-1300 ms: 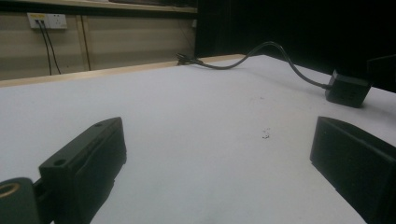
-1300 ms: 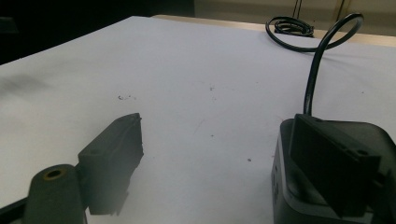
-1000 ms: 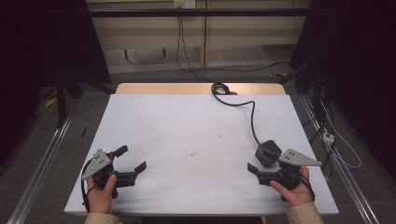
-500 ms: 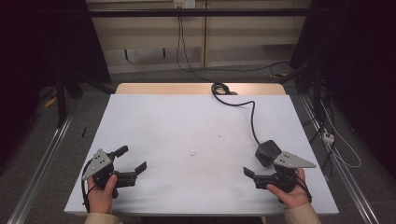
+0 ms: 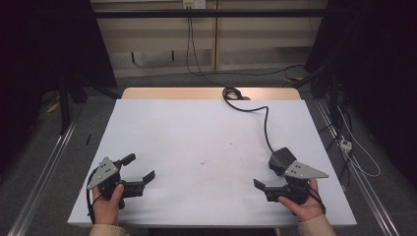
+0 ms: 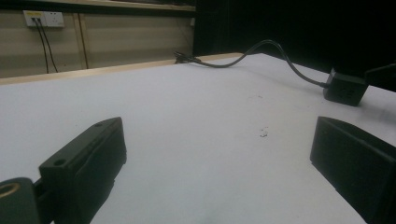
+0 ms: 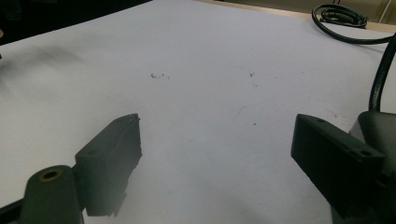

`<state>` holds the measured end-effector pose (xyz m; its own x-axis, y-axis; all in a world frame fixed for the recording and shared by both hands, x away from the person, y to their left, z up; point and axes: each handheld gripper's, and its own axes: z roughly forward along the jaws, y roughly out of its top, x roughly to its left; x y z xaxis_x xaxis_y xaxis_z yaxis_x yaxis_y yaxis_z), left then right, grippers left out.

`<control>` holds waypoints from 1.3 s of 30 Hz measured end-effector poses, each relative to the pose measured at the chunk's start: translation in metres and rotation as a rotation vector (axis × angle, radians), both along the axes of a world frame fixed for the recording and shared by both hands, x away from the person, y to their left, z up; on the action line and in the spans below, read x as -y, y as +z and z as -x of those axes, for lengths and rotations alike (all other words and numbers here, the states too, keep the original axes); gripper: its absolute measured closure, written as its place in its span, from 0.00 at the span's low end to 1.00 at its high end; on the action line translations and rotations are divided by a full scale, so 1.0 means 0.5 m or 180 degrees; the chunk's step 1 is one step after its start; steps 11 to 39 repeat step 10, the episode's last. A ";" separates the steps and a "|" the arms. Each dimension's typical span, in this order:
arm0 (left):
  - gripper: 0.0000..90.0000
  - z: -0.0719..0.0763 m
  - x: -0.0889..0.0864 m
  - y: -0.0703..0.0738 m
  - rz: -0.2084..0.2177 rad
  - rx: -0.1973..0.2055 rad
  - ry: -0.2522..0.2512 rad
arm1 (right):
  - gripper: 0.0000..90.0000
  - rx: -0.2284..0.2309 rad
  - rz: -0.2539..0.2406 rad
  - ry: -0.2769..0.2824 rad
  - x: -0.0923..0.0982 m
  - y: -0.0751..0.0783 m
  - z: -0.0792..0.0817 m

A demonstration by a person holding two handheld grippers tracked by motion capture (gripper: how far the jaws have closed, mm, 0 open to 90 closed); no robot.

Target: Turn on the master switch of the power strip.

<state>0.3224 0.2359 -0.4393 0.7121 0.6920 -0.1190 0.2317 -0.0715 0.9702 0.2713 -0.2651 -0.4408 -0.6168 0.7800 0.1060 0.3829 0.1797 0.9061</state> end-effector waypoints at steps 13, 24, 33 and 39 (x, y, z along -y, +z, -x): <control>0.04 0.000 0.000 0.000 -0.0012 -0.0013 -0.0004 | 0.17 -0.0016 0.0032 0.0016 -0.002 -0.007 -0.001; 0.04 0.000 0.000 0.000 -0.0012 -0.0013 -0.0004 | 0.17 -0.0016 0.0032 0.0016 -0.002 -0.007 -0.001; 0.04 0.000 0.000 0.000 -0.0012 -0.0013 -0.0004 | 0.17 -0.0016 0.0032 0.0016 -0.002 -0.007 -0.001; 0.04 0.000 0.000 0.000 -0.0012 -0.0013 -0.0004 | 0.17 -0.0016 0.0032 0.0016 -0.002 -0.007 -0.001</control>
